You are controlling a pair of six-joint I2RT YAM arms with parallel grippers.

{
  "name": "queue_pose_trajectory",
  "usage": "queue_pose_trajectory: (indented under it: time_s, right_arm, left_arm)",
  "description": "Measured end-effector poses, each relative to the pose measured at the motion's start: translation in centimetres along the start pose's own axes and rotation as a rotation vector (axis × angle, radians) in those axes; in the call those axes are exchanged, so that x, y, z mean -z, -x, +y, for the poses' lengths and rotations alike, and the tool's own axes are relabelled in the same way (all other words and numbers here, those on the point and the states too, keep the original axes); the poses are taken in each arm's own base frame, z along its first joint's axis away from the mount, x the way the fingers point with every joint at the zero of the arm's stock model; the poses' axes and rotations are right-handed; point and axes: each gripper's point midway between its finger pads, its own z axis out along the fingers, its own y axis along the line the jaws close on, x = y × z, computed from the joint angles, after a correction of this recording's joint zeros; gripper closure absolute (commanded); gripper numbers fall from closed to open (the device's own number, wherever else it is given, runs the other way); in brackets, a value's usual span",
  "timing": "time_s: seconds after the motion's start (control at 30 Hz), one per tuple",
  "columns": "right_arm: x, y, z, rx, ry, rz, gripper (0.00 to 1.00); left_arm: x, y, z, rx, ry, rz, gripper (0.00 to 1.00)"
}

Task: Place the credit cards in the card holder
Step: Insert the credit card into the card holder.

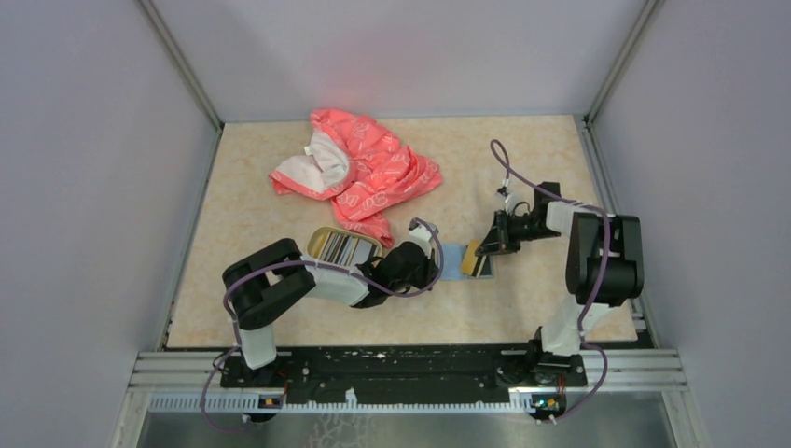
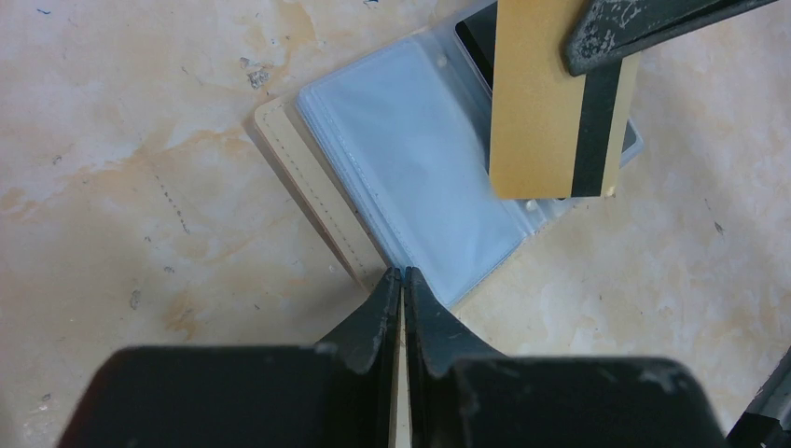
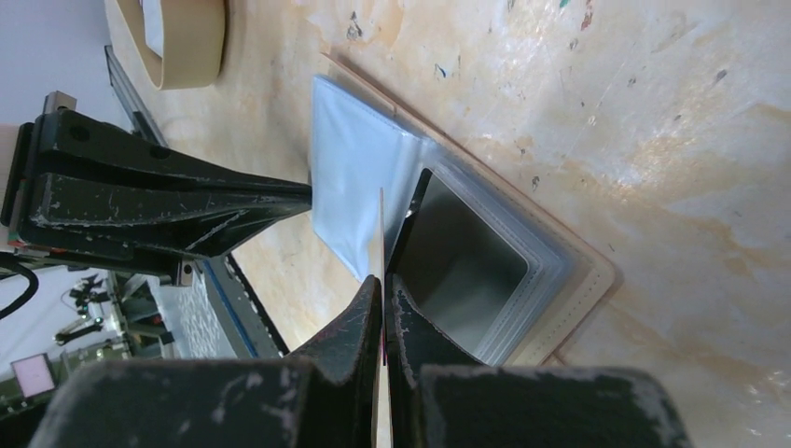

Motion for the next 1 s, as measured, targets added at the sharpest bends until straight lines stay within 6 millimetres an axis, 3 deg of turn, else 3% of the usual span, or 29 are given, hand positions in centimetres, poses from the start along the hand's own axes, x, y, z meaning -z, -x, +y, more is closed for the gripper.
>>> queue_pose_trajectory:
  time_s: [0.37,1.0]
  right_arm:
    - [2.3,4.1,1.6,0.141,-0.050,-0.173,1.00]
    - [0.8,2.6,-0.5,0.050,-0.055,-0.116,1.00]
  left_arm:
    - [0.0,0.0,0.0,0.000,0.000,0.000,0.92]
    - [0.0,-0.1,-0.1,0.000,-0.006,0.004,0.93]
